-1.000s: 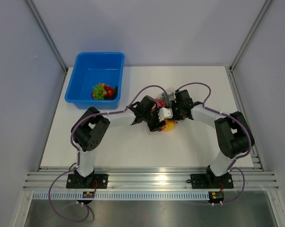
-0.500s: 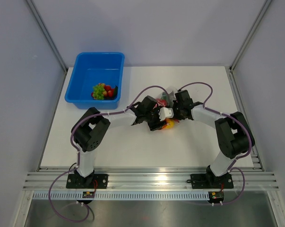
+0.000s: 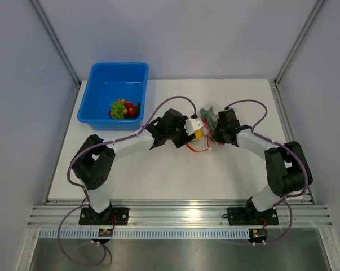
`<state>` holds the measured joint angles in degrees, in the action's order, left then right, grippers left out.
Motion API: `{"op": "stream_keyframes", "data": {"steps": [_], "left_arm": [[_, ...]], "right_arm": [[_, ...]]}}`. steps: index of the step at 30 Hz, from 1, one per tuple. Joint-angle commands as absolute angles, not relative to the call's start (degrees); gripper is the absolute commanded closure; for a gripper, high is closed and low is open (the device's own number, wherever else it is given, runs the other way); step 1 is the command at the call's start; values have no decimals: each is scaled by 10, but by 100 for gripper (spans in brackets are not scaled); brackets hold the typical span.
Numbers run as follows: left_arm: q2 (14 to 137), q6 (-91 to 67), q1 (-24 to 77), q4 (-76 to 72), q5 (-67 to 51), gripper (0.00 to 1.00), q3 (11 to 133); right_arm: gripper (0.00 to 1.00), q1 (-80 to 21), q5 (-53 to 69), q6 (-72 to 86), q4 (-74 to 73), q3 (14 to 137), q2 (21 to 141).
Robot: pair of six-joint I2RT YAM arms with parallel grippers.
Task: Open the zip-top bag and remove the fake food
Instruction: Place the fake fruit in the bin.
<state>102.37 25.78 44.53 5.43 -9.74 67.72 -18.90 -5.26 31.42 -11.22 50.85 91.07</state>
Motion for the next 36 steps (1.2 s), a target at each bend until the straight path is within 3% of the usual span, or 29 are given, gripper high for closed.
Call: {"op": "stream_keyframes", "data": {"steps": [1,15,20,27,36], "left_arm": [[988,225,434,38,-74,69,678],[868,133,286,-55,31,73,612],[871,49,208,-84,70,73,615],[881,-44,96,-116,11,73,611],[939,-39,80,-96,15,69,649]], "right_arm": [[100,-188,-76,321,-94,515,903],[100,-188,-68,316,-84,514,904],[100,-188,-63,315,-84,515,906],[100,-188,-59,313,-83,516,911],[100,-189,-55,311,-82,516,909]]}}
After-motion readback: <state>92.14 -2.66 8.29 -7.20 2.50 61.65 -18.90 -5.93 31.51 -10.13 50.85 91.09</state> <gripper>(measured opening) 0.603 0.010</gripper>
